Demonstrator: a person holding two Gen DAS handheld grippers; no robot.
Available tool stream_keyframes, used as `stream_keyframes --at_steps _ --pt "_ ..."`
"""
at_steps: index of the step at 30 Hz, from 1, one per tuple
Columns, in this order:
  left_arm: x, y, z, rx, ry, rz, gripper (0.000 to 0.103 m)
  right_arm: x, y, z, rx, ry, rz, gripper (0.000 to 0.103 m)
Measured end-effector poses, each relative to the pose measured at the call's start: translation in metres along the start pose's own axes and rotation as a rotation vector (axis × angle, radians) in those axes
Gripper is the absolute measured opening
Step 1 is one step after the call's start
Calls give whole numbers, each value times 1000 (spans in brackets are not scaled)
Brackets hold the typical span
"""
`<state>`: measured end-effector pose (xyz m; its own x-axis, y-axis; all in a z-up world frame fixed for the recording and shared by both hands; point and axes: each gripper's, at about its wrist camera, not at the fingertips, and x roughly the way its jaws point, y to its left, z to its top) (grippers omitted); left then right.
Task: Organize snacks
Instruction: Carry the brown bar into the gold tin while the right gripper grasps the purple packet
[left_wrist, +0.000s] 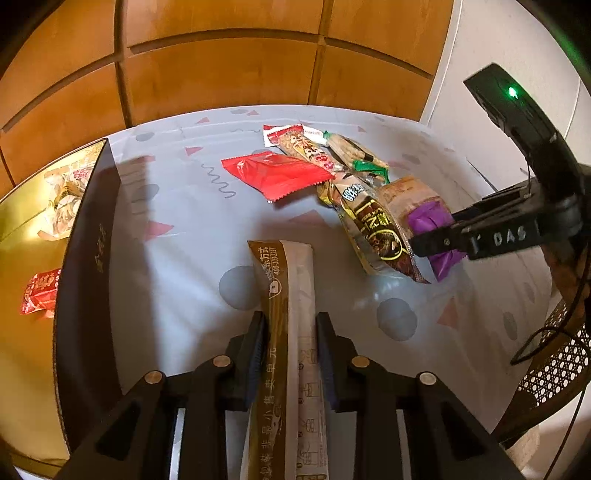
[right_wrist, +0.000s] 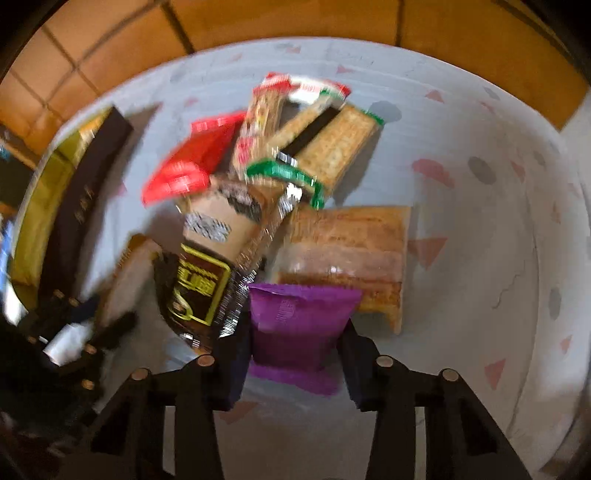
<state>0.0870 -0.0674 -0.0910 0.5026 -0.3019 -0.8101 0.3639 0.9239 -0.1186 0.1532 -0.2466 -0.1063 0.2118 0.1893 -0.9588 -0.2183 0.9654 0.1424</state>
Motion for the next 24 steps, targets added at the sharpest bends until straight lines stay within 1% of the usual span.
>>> stream_keyframes --at_steps 1,3,5,7,9,11,13,14,16,18,20,23,24 --pt "-2 2 1 -17 3 -21 22 0 4 -1 -31 -13 -29 39" --pt "-12 6 2 -46 -5 -58 22 2 9 0 -58 -15 -52 39" --pt "-27 6 4 -32 -37 -55 22 2 13 -2 -91 -21 -76 39" --pt "-46 9 7 -41 -67 -82 22 2 16 -3 -107 -24 -88 39" --pt "-70 17 11 -72 -106 -102 22 2 17 -3 -110 -25 -91 39" --pt "-92 32 15 -127 -138 -116 22 1 17 -4 -122 -27 -101 39" --pt "-115 51 18 -172 -188 -99 22 0 15 -4 -126 -28 -106 39" --pt "-126 64 20 -201 -211 -71 22 -1 16 -3 -124 -28 -105 39" --pt "-138 92 21 -275 -226 -43 22 -1 17 -3 -124 -27 -104 39" --pt "-141 115 21 -329 -235 -13 22 -2 17 -4 -130 -28 -107 39" --pt "-138 133 20 -368 -217 23 22 -3 18 -4 -131 -29 -108 39" --pt "-123 152 19 -430 -170 10 23 -2 21 -4 -138 -31 -114 39" --pt "-117 154 18 -435 -155 8 23 -1 20 -4 -141 -30 -114 39"
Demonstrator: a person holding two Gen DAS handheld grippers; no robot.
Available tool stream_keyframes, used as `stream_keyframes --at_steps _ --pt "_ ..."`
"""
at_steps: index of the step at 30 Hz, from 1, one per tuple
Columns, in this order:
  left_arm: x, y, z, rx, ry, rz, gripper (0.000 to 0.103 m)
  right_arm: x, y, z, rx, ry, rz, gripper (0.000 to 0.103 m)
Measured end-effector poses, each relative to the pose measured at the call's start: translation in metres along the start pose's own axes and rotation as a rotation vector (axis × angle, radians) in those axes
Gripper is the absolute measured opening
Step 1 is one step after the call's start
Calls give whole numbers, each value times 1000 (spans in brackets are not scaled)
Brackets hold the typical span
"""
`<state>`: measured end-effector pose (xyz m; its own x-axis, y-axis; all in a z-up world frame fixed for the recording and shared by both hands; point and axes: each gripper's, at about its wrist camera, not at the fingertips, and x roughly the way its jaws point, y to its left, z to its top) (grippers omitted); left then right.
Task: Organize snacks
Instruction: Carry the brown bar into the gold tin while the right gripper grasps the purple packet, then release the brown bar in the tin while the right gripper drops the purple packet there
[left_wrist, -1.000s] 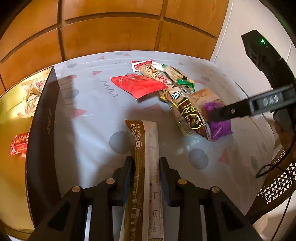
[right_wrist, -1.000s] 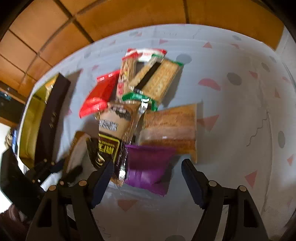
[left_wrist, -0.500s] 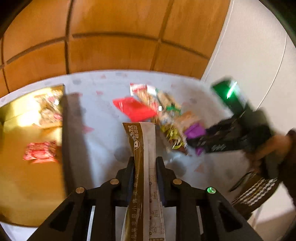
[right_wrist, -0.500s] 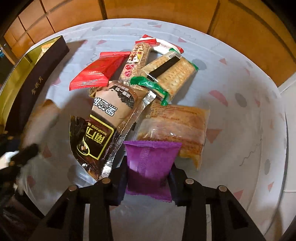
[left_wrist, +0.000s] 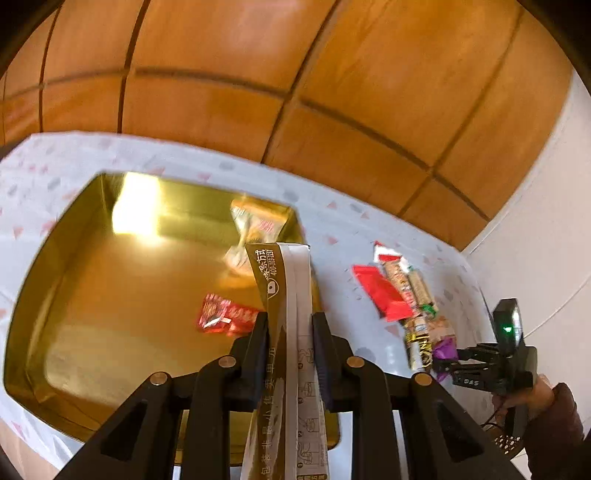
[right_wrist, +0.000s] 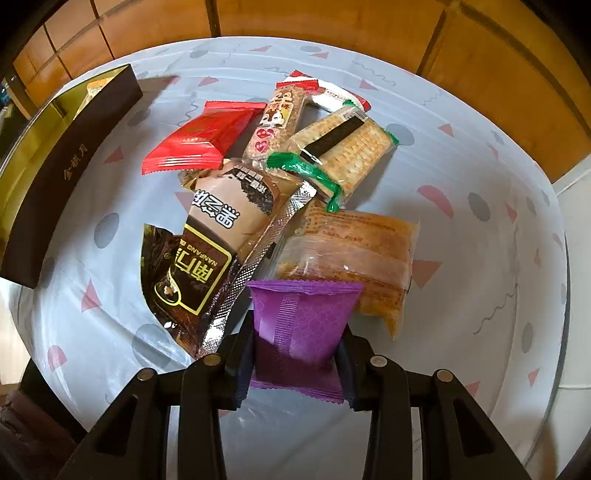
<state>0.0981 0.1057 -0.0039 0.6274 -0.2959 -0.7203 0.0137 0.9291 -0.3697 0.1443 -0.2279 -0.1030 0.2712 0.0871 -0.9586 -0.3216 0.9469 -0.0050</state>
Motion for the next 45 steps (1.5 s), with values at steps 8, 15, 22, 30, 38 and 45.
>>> stream_keyframes --at_steps 8,15,22,30,38,45 --pt "39 -9 -12 71 77 -3 27 0 0 0 -3 1 2 39" --pt "32 3 -5 69 103 29 27 0 1 0 -7 1 0 40" --pt "2 13 -33 127 207 29 27 0 1 1 -12 2 -1 41" --pt "43 -6 -24 177 272 82 27 0 2 0 -18 -1 -8 41" --pt "68 -20 -19 208 250 140 27 0 3 -1 -24 -1 -13 41" --pt "29 -9 -32 168 122 233 30 1 7 -2 -42 -3 -23 40"
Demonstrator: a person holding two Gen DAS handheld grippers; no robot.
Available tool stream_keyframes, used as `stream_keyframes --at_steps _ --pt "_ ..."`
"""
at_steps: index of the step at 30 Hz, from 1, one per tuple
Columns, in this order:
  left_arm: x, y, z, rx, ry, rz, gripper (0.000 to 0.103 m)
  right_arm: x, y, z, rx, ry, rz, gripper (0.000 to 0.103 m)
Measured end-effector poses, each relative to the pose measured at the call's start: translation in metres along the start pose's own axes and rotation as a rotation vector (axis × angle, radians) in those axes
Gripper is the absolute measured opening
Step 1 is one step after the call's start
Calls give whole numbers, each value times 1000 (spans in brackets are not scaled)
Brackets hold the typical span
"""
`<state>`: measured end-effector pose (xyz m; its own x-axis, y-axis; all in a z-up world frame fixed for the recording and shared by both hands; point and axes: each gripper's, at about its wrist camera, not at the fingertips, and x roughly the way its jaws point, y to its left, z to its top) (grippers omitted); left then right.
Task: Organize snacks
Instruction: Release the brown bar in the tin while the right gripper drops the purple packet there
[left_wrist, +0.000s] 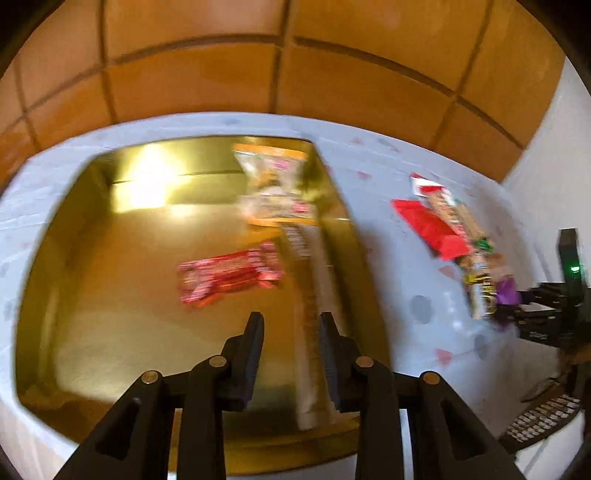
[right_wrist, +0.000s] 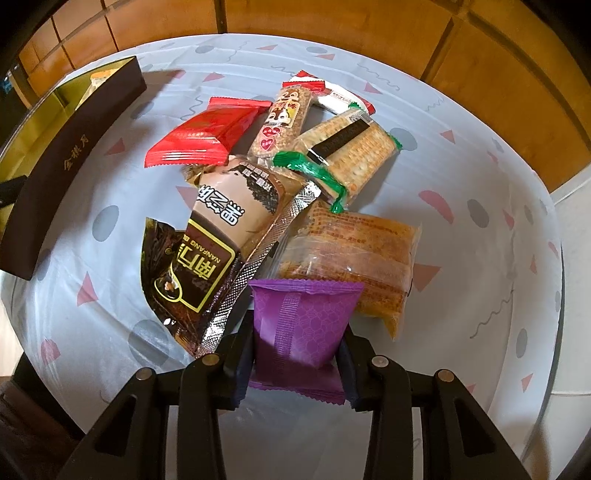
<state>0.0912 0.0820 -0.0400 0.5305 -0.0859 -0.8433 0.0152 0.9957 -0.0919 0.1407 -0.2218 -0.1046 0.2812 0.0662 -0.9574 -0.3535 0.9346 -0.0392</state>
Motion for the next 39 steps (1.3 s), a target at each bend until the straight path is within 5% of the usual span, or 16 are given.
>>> stream_keyframes --at_steps 11,17,29,39 --pt "-31 26 -13 -70 -110 105 32 -11 14 -7 2 1 -35 37" --pt "-35 27 -13 -80 -135 98 32 -52 29 -15 35 -101 -25 37" --pt "-49 55 -20 -172 -183 126 32 -102 132 28 22 -328 316 37" --pt "-53 81 -26 -226 -196 171 32 -87 230 72 -83 -318 461 38"
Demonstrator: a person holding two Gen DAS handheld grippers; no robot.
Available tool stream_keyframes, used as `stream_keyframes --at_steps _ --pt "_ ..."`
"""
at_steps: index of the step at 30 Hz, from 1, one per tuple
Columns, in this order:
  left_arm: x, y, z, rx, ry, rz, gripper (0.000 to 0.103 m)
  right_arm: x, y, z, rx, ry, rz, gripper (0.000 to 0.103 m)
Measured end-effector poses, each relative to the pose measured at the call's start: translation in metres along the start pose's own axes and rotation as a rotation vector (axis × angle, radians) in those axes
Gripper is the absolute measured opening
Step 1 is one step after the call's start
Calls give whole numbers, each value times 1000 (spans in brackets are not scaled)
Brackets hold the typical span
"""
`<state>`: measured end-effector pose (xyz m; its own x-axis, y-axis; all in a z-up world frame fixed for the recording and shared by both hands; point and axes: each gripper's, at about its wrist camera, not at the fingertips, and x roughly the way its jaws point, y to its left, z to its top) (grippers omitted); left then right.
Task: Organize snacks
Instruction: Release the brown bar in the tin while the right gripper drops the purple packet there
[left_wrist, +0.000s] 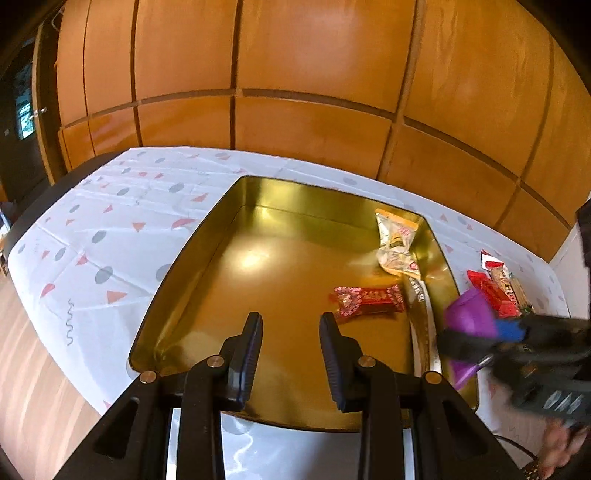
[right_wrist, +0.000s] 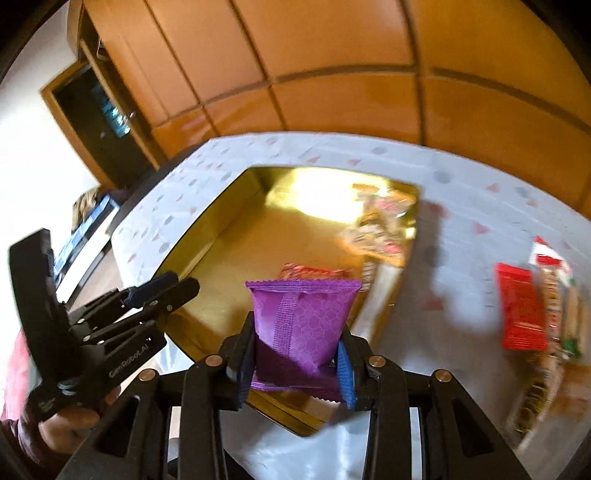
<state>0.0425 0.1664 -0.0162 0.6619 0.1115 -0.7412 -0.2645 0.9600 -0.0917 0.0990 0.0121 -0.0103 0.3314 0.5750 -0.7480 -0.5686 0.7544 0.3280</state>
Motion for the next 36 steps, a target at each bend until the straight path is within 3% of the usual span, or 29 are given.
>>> stream_keyframes --at_steps 5,8,24,36 --pt "1 0 -1 7 0 4 32 41 11 -7 -18 96 10 46" --pt "1 -3 -3 17 1 1 32 42 9 -10 1 89 32 64" --pt "-1 -26 -11 77 11 -18 32 1 0 -23 -8 -46 -83 64" --pt "-4 -47 -13 142 7 -39 32 -47 -34 -28 13 -174 -277 73"
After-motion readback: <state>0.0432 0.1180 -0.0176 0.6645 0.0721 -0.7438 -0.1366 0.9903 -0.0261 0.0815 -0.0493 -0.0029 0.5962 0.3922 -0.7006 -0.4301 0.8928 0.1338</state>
